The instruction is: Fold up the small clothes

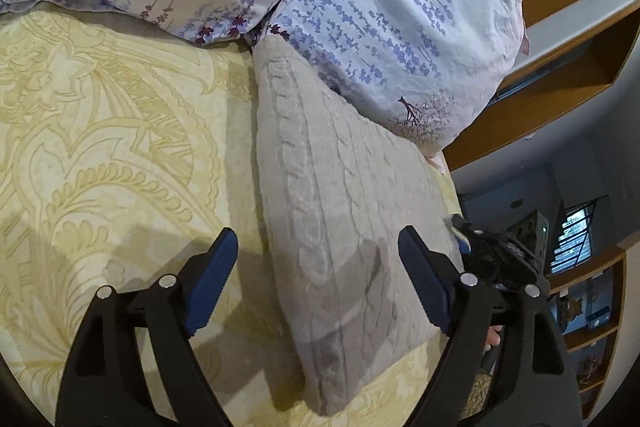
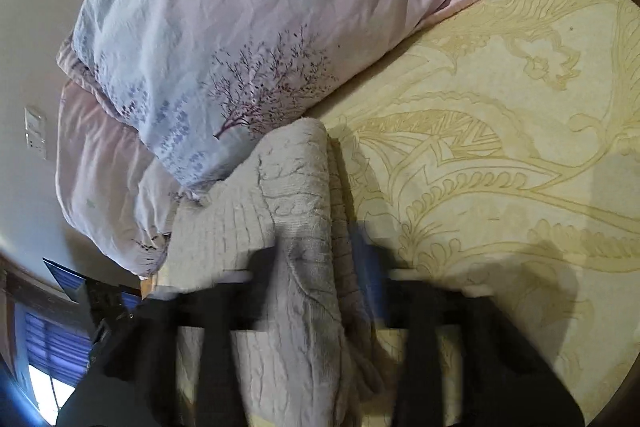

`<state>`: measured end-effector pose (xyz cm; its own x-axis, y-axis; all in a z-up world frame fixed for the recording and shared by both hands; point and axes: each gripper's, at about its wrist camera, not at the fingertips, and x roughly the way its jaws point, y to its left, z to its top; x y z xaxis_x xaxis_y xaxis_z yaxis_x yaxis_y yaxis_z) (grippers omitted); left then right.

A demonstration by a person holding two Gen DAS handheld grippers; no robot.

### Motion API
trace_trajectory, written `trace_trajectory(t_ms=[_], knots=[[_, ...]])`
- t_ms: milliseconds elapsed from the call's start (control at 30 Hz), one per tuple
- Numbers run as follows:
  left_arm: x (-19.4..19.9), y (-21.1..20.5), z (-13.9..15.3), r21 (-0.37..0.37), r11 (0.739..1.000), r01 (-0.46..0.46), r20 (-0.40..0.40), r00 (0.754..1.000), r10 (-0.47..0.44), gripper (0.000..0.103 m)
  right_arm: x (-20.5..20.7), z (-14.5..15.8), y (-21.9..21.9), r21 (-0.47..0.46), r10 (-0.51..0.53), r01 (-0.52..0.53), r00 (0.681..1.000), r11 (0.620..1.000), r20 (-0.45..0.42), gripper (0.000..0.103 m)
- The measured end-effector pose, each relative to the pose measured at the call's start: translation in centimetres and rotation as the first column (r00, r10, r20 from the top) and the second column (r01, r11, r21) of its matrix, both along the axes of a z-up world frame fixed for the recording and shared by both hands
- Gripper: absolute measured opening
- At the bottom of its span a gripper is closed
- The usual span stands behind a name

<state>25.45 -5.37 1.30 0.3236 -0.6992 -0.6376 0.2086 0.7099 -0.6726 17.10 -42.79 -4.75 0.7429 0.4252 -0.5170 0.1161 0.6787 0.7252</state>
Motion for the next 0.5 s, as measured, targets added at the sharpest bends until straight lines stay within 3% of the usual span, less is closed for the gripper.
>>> trace_trajectory(t_ms=[333,500], knots=[[1.5,-1.6,-1.1,-0.027,0.999,0.019,-0.032,0.999,-0.019,0.084,2.0,-1.5,0.6,0.03,0.084,-0.083,0.995,0.996,-0.058,0.074],[2.0,-2.6,-1.7,-0.038,0.999,0.037,-0.042,0.998,-0.039,0.083,2.3,-1.8,1.2,0.045,0.139,-0.137,0.989,0.99,-0.045,0.074]])
